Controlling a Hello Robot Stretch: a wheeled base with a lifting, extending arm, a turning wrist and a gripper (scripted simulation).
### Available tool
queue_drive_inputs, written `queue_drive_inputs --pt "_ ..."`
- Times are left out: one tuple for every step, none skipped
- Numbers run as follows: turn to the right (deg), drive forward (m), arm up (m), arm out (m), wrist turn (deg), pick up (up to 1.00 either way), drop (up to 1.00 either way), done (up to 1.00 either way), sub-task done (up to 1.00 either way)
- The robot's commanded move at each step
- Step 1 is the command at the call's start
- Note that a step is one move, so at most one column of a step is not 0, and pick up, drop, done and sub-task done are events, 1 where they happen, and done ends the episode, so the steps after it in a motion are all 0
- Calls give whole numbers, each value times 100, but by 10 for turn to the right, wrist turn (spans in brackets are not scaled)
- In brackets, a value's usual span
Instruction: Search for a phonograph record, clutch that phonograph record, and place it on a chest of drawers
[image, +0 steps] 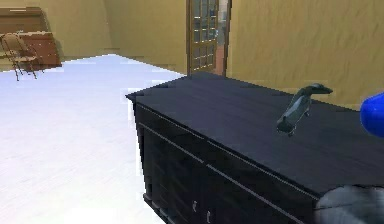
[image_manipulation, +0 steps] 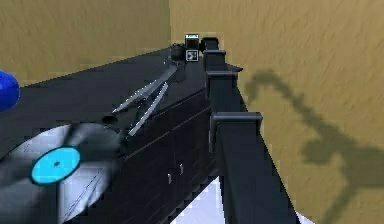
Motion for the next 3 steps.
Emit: queue_drive_inputs --pt "0 0 0 0 390 0 0 0 0" --pt "0 0 -12 0 0 0 0 0 0" --pt "0 0 0 0 0 0 100 0 0"
